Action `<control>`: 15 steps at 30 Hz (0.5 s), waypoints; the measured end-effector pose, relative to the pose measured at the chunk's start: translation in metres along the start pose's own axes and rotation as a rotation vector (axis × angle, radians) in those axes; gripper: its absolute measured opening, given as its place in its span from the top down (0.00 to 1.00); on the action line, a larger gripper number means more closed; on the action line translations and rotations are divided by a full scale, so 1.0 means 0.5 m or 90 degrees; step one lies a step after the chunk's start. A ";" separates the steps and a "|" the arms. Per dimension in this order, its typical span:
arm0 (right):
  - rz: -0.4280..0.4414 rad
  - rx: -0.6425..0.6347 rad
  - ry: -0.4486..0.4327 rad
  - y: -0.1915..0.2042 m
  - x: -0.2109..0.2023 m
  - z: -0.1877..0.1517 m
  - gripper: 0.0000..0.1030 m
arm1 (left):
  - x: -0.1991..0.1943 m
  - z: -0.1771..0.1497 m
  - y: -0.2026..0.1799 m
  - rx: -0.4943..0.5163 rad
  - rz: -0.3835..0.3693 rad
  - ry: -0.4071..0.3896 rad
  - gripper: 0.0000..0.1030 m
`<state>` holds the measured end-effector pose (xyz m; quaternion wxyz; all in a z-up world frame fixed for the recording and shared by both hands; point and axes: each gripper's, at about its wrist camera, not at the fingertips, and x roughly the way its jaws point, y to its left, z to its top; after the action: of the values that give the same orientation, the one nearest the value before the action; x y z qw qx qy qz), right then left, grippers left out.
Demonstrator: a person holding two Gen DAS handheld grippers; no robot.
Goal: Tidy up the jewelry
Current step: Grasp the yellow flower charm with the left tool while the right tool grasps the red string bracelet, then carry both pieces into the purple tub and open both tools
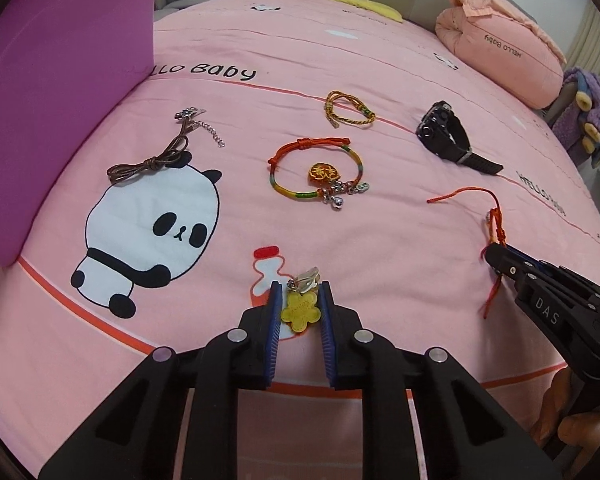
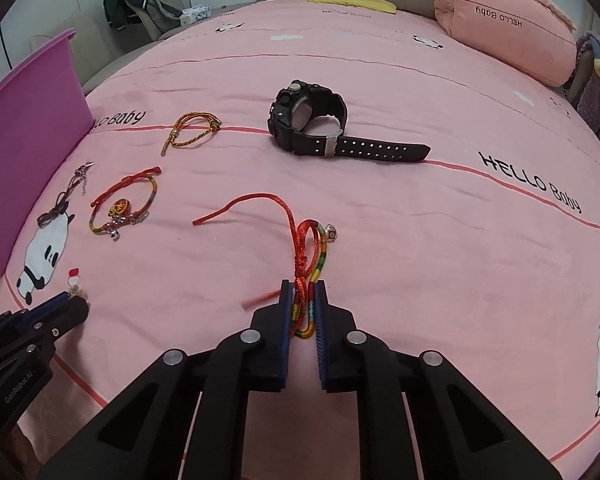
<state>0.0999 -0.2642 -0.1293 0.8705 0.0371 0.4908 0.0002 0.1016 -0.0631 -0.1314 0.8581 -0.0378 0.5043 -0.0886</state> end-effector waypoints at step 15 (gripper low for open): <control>0.057 0.071 -0.052 0.052 -0.163 -0.037 0.90 | -0.159 0.010 0.025 0.036 -0.054 -0.028 0.83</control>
<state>0.0429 -0.2400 -0.0676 0.8854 0.1070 0.4523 0.0103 0.0692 -0.0360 -0.0625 0.8651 -0.0365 0.4808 -0.1383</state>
